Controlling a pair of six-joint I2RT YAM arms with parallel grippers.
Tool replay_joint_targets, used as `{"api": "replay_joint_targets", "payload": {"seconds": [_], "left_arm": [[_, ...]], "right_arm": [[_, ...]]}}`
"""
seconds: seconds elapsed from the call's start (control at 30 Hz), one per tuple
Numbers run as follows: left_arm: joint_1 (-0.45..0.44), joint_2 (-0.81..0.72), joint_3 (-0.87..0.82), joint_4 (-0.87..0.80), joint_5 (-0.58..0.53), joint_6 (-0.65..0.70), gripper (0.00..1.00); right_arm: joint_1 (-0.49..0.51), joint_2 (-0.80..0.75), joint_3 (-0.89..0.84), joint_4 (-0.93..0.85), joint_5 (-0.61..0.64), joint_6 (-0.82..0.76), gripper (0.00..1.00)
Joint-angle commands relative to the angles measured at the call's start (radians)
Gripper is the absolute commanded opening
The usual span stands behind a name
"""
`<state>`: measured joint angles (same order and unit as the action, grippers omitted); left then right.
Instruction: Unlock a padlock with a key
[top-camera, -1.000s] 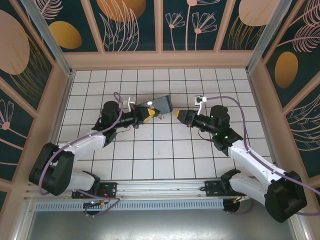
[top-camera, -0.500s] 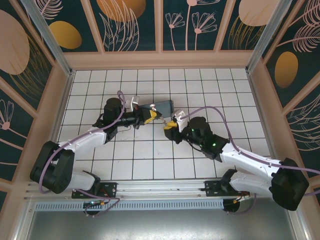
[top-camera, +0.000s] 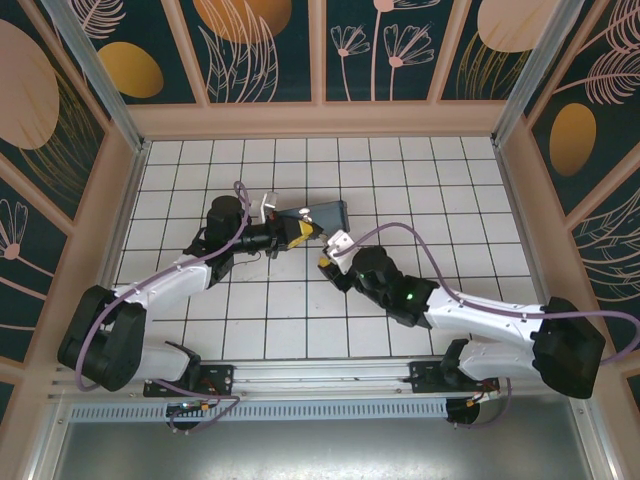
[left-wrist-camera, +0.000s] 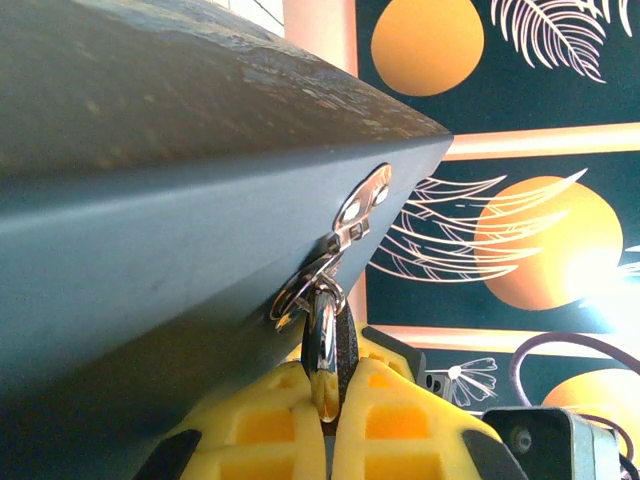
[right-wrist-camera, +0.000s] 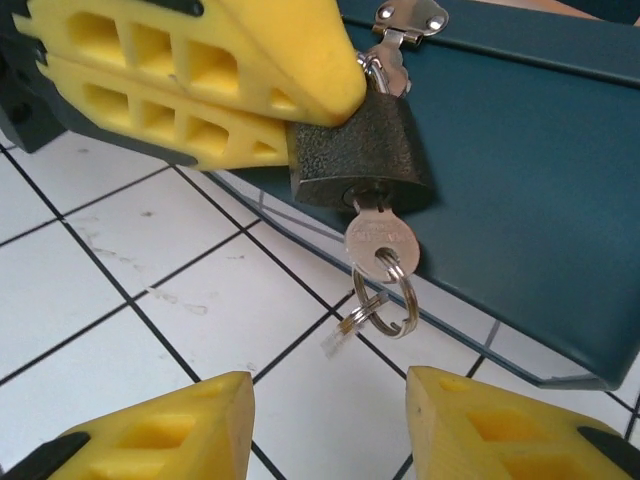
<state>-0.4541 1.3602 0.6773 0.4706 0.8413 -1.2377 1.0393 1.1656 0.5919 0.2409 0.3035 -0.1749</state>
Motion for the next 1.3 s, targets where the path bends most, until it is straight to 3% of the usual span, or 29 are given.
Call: {"api": "replay_joint_targets", "payload": {"seconds": [0.0, 0.23, 0.6, 0.83, 1.13, 1.27], "left_arm": [[0.001, -0.042, 0.016, 0.049, 0.035, 0.038, 0.0], [0.001, -0.062, 0.023, 0.023, 0.025, 0.05, 0.0], [0.001, -0.054, 0.066, 0.024, 0.033, 0.048, 0.0], [-0.001, -0.083, 0.027, 0.073, 0.035, 0.018, 0.0], [-0.001, -0.106, 0.018, 0.023, 0.029, 0.047, 0.0], [-0.001, -0.11, 0.013, 0.02, 0.029, 0.049, 0.0]], "right_arm": [[0.018, 0.001, 0.013, 0.083, 0.134, -0.079, 0.46], [0.044, -0.037, -0.011, 0.122, 0.153, -0.146, 0.53], [0.067, 0.001, -0.029, 0.251, 0.205, -0.227, 0.52], [0.071, 0.017, -0.023, 0.279, 0.218, -0.245, 0.46], [0.081, 0.041, -0.014, 0.326, 0.242, -0.296, 0.43], [0.094, 0.043, -0.011, 0.342, 0.249, -0.315, 0.37]]}}
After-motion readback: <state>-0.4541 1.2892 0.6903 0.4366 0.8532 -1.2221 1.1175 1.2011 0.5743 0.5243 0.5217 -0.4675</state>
